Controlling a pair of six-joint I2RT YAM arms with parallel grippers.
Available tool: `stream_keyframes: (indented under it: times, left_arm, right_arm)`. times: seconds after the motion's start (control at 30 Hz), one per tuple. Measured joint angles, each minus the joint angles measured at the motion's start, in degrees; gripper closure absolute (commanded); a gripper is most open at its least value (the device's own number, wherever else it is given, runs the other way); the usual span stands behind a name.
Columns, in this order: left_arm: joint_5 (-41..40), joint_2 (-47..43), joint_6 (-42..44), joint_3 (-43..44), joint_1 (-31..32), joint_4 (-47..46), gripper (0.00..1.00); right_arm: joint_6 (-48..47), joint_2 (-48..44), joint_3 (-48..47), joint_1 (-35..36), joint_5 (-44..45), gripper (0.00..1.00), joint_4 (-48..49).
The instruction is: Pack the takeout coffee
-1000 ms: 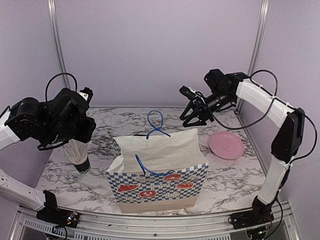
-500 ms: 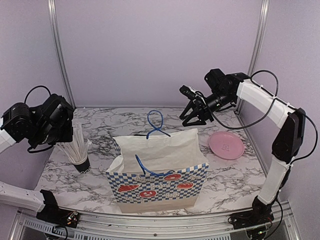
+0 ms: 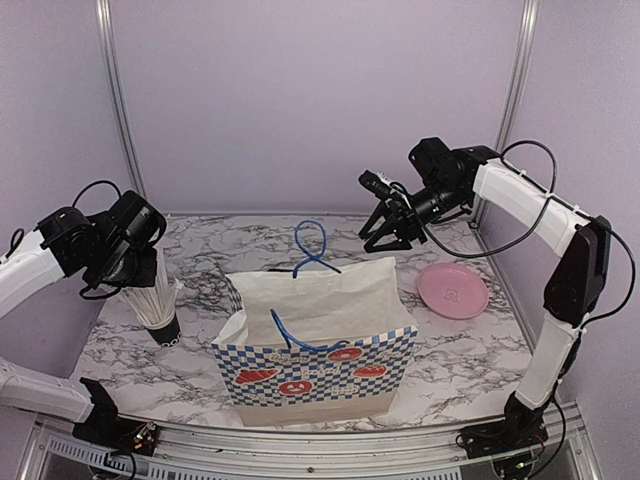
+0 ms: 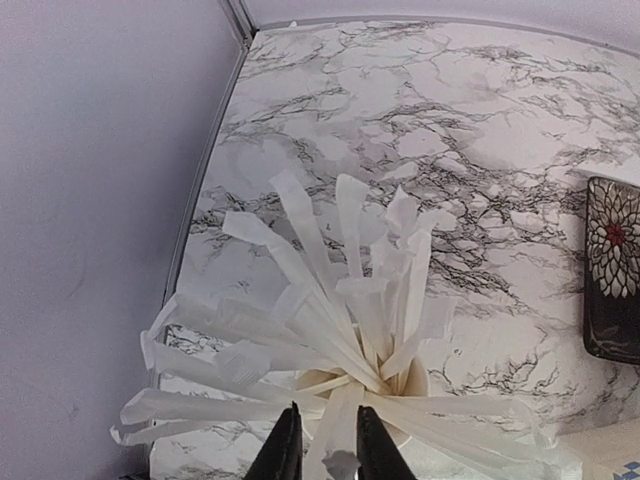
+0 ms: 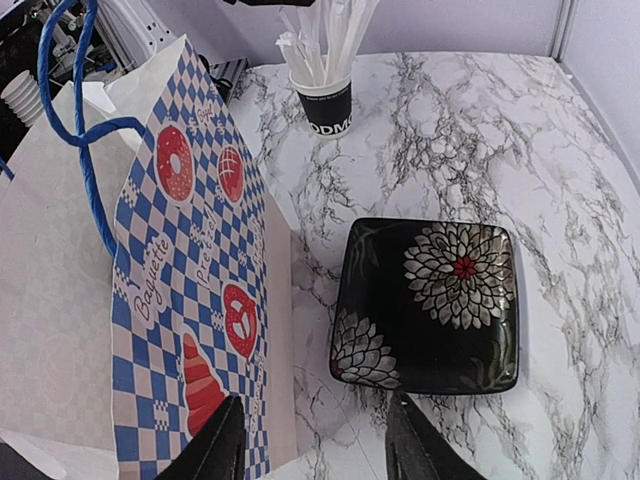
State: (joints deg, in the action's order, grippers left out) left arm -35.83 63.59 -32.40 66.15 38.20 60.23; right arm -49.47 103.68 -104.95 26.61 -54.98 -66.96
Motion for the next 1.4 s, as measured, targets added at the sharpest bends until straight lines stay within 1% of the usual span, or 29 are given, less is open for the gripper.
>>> stream_keyframes:
  times: [0.17, 0.27, 0.4, 0.47, 0.67, 0.87, 1.07, 1.17, 1.3, 1.4]
  left_arm:
    - [1.1, 2.1, 2.1, -0.1, -0.8, -2.3, 0.96]
    - [2.0, 2.3, 3.0, 0.0, -0.8, -2.6, 1.00]
    - [3.8, 2.3, 3.3, 2.4, -0.8, -1.6, 1.00]
    - [4.7, 2.3, 3.3, 5.7, -0.8, -0.2, 1.00]
    - [6.4, 1.8, 3.1, 20.0, -0.7, 4.9, 1.00]
    - [8.3, 1.9, 3.3, 30.8, -0.7, 9.8, 1.00]
    - [13.4, 4.9, 4.4, 45.7, -0.7, 11.1, 1.00]
    - [16.0, 6.4, 5.1, 51.1, -0.6, 11.0, 1.00]
    - [20.9, 7.1, 6.3, 53.8, -0.6, 9.7, 1.00]
    - [27.6, 6.9, 6.8, 53.4, -0.5, 5.6, 1.00]
  right_arm:
    - [0.0, 0.0, 0.1, 0.0, 0.0, 0.55, 0.1]
    - [0.0, 0.0, 0.2, 0.0, 0.0, 0.56, 0.1]
    - [0.0, 0.0, 0.2, 0.0, 0.0, 0.56, 0.2]
    - [0.0, 0.0, 0.2, 0.0, 0.0, 0.56, 0.1]
    - [0.0, 0.8, -1.0, 0.2, 0.0, 0.56, -0.1]
    - [0.0, 1.3, -2.0, 0.4, 0.2, 0.57, -0.5]
    - [0.0, 1.3, -2.0, 0.5, 1.1, 0.57, -0.6]
    - [0.0, 1.3, -2.0, 0.5, 1.6, 0.57, -0.7]
    - [0.3, 1.3, -2.4, 0.5, 1.9, 0.57, -1.0]
    - [0.7, 1.3, -3.0, 0.5, 2.4, 0.57, -1.1]
